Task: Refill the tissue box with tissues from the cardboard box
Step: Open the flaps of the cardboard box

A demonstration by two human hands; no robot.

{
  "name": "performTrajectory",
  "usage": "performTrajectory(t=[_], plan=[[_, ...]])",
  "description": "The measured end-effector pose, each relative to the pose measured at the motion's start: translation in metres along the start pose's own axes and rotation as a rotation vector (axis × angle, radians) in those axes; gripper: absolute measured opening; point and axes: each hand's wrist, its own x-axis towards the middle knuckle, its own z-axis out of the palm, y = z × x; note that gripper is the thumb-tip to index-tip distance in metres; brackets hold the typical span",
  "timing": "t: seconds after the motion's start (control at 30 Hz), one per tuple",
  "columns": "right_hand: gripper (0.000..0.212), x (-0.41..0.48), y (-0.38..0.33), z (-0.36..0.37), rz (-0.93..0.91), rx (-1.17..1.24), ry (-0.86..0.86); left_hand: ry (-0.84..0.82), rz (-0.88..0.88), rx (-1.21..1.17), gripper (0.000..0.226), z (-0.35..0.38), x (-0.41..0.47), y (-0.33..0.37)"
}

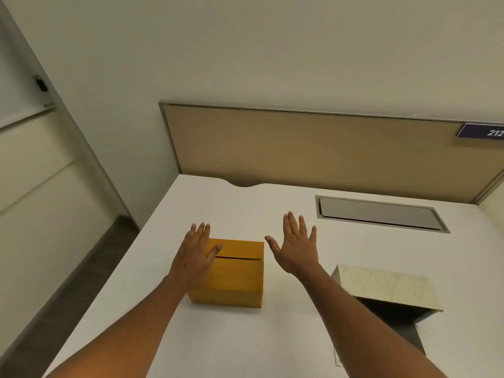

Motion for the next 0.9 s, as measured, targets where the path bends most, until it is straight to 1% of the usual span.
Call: performTrajectory(t=[0.07,0.1,0.2,0.27,0.33,0.4,0.47,0.57,0.7,0.73,0.8,0.9], plan=[[0.086,-0.006,-0.004,0.011,0.001,-0.026,-0.060,-0.074,-0.031,-0.033,0.123,0.005,-0.007,-0.007],[0.086,-0.009,-0.004,0.018,0.008,-0.047,-0.086,-0.100,-0.048,-0.036,0.118,0.010,-0.010,-0.012],[0.082,-0.019,-0.006,0.035,-0.009,-0.061,-0.159,-0.152,-0.140,-0.092,0.078,0.025,-0.016,-0.023],[0.076,-0.023,-0.009,0.041,-0.052,-0.027,-0.206,-0.176,-0.183,-0.200,0.067,0.031,-0.016,-0.027],[0.070,-0.027,-0.014,0.047,-0.094,0.027,-0.231,-0.196,-0.220,-0.307,0.064,0.035,-0.015,-0.030],[0.064,-0.030,-0.020,0.048,-0.115,0.093,-0.228,-0.210,-0.232,-0.359,0.062,0.037,-0.013,-0.032],[0.057,-0.032,-0.024,0.048,-0.126,0.137,-0.213,-0.222,-0.235,-0.384,0.060,0.036,-0.010,-0.035],[0.051,-0.033,-0.030,0.046,-0.108,0.179,-0.274,-0.226,-0.241,-0.419,0.058,0.033,-0.006,-0.037],[0.028,-0.032,-0.035,0.046,-0.092,0.193,-0.292,-0.202,-0.226,-0.407,0.055,0.031,0.000,-0.040],[0.026,-0.032,-0.036,0.046,-0.087,0.216,-0.278,-0.190,-0.245,-0.412,0.055,0.029,0.002,-0.040],[0.030,-0.034,-0.038,0.046,-0.073,0.280,-0.232,-0.167,-0.302,-0.437,0.061,0.023,0.007,-0.040],[0.033,-0.040,-0.040,0.047,-0.069,0.371,-0.137,-0.188,-0.379,-0.456,0.062,0.015,0.016,-0.041]])
